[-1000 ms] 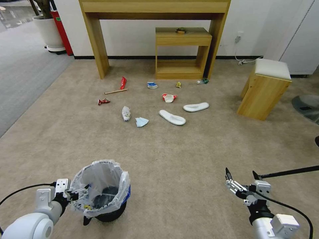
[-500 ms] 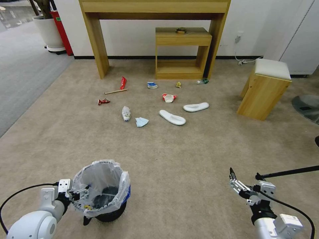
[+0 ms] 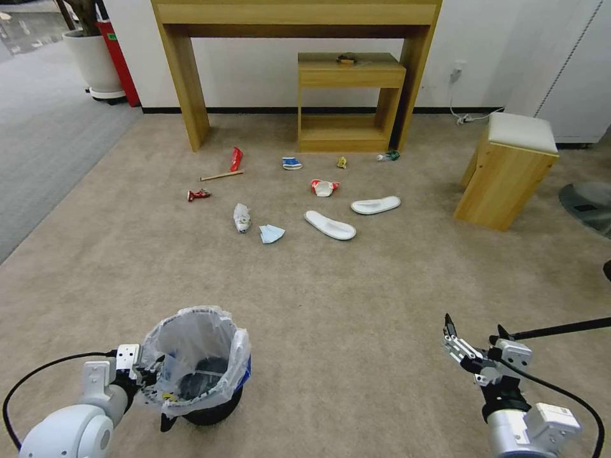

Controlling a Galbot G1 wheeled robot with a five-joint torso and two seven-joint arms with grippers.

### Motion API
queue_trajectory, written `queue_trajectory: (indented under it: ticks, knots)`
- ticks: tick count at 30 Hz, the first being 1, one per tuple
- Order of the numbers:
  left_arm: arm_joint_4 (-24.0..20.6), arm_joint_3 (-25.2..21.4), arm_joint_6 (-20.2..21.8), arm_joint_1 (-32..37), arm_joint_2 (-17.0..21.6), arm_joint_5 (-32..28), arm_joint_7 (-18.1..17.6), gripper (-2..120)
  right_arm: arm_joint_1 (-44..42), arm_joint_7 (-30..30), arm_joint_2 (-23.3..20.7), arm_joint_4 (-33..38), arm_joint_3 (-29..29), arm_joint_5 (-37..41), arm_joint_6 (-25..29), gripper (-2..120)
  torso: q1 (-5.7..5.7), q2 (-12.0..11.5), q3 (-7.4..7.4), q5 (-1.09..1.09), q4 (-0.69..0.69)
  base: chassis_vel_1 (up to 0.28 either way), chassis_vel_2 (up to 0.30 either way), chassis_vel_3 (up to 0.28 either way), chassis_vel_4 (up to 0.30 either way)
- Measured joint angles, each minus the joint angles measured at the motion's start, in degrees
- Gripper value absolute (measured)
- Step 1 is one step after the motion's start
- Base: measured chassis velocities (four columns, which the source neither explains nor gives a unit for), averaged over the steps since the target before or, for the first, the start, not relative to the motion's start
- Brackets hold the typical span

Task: Pick up the trash bin and place the garbage on the floor into it.

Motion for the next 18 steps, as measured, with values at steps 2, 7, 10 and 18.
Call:
queue_trajectory:
  ticks: [2,7,10,18]
  knots:
    - [-0.16,-0.03,-0.03,0.11,-0.17,-0.19,0.18,9,0.33,0.26,-0.09,0.38,0.08,0.30,-0.43,100,0.00,0.00,0.00,0.00,0.00,0.000,0.000,0.000,0.000]
    - [-2.12,-0.49,0.03,0.83,-0.73,-3.01,-0.80,2,0.90,0.55,-0.15,1.12,0.42,-0.20,-1.51,100,0.00,-0.01,0.00,-0.05,-0.01,0.000,0.000,0.000,0.000]
    - [-4.16,-0.78,0.04,1.37,-1.00,-5.15,-3.24,0,0.97,0.55,-0.21,1.54,0.66,-0.80,-1.80,100,0.00,-0.01,0.00,-0.03,-0.02,0.000,0.000,0.000,0.000]
    - [-12.63,-3.26,0.08,4.49,-3.17,-9.55,-5.60,0,1.63,0.30,-0.31,3.35,2.23,-1.07,-2.35,100,0.00,-0.01,0.00,0.00,-0.02,0.000,0.000,0.000,0.000]
